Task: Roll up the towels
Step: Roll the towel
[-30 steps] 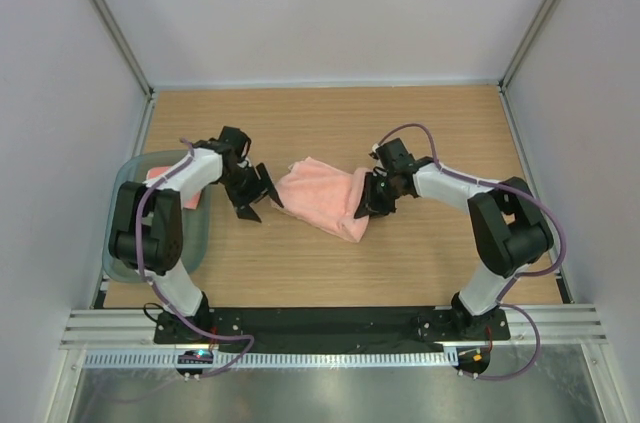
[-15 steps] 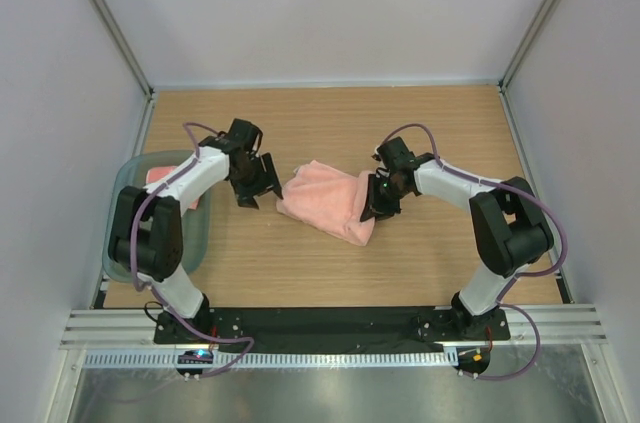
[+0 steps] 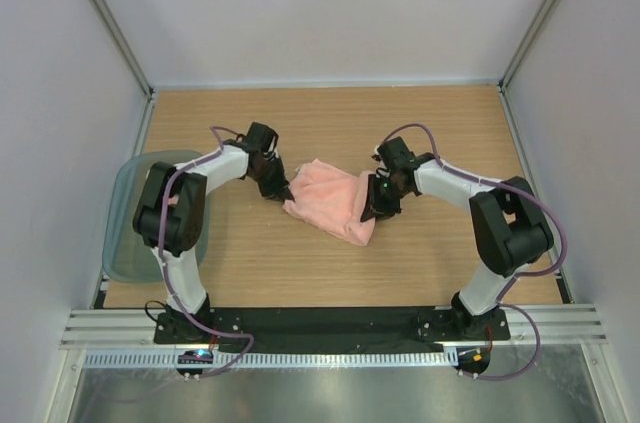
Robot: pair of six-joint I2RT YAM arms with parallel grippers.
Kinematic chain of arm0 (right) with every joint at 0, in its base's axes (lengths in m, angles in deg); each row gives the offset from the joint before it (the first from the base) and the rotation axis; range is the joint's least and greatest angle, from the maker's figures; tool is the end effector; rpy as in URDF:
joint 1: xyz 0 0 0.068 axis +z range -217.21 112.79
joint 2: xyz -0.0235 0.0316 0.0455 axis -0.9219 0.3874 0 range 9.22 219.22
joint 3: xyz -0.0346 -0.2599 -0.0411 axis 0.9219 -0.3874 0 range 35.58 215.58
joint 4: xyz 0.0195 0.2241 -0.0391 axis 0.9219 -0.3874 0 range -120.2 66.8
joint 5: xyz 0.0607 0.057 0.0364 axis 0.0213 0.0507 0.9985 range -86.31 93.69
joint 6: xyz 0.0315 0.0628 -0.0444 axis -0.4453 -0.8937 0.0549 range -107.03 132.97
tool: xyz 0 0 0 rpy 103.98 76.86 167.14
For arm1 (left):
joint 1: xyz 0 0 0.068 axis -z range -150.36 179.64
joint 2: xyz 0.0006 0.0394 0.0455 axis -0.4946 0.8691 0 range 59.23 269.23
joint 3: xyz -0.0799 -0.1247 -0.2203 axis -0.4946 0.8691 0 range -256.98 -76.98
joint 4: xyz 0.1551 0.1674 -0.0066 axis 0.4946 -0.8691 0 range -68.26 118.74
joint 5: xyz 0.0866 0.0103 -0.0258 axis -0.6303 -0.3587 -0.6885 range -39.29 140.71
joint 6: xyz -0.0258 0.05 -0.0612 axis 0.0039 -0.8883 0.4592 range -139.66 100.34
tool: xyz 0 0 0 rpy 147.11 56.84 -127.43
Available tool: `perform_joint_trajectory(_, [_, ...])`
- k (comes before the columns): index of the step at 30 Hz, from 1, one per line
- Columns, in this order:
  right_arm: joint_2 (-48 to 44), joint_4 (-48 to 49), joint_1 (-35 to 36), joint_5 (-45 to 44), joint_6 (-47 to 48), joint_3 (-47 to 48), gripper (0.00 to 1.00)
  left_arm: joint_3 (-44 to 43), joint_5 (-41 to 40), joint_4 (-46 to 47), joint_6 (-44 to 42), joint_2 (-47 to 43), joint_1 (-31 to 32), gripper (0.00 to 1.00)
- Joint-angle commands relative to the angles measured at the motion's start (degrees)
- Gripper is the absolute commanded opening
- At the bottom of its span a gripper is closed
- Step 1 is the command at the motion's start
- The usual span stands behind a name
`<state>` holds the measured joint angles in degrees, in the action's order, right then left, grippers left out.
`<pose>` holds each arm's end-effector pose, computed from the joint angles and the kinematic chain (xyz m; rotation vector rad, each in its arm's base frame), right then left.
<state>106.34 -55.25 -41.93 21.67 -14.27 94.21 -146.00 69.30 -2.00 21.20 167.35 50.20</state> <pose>0.2623 0.1487 0.1498 -0.0292 2.9099 0.6335 0.3189 -0.1443 0.1377 -0.4321 2.8975 -0.6779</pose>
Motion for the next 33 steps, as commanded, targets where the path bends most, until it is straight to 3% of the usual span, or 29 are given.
perform_joint_trajectory(1, [1.75, -3.19, -0.14, -2.95, 1.93, -0.62, 0.01, -6.12, -0.91, 2.88, -3.85, -3.87, 1.41, 0.0])
perform_joint_trajectory(5, [2.02, -2.93, -0.23, -2.69, 1.84, -0.71, 0.01, -10.0, -7.5, 0.95, -10.44, -7.12, 4.05, 0.0])
perform_joint_trajectory(8, [2.63, -2.84, -0.14, -2.51, 2.02, -0.71, 0.01, -10.44, -14.44, 0.16, -13.79, -7.13, 5.37, 0.08])
perform_joint_trajectory(11, [2.98, -2.66, -0.14, -2.07, 2.11, -0.54, 0.01, -9.83, -18.41, -0.81, -14.49, -4.94, 5.46, 0.25])
perform_joint_trajectory(12, [3.07, -2.75, -0.14, -1.98, 2.11, -0.45, 0.01, -10.0, -21.46, -2.03, -14.58, -2.93, 5.46, 0.37])
perform_joint_trajectory(13, [3.07, -3.01, -0.14, -2.07, 2.11, -0.36, 0.01, -10.7, -25.32, -3.43, -14.41, -1.69, 5.46, 0.41])
perform_joint_trajectory(15, [2.99, -3.28, -0.14, -2.07, 2.28, -0.19, 0.01, -13.15, -29.11, -7.29, -14.67, 0.68, 5.37, 0.48])
perform_joint_trajectory(18, [2.72, -3.72, -0.23, -2.33, 2.55, -0.1, 0.01, -16.85, -35.72, -11.17, -14.32, 3.68, 5.46, 0.5])
perform_joint_trajectory(25, [2.55, -4.95, -0.14, -2.77, 3.07, 0.17, 0.01, -15.63, -37.49, -10.57, -13.53, -2.02, 7.3, 0.5])
perform_joint_trajectory(29, [2.63, -5.65, -0.14, -3.21, 3.6, 0.61, 0.01, -13.87, -33.11, -6.62, -14.58, -5.28, 8.1, 0.51])
perform_joint_trajectory(33, [2.72, -6.0, -0.14, -3.48, 3.6, 1.05, 0.01, -17.46, -25.47, -4.59, -15.2, -1.26, 8.01, 0.61])
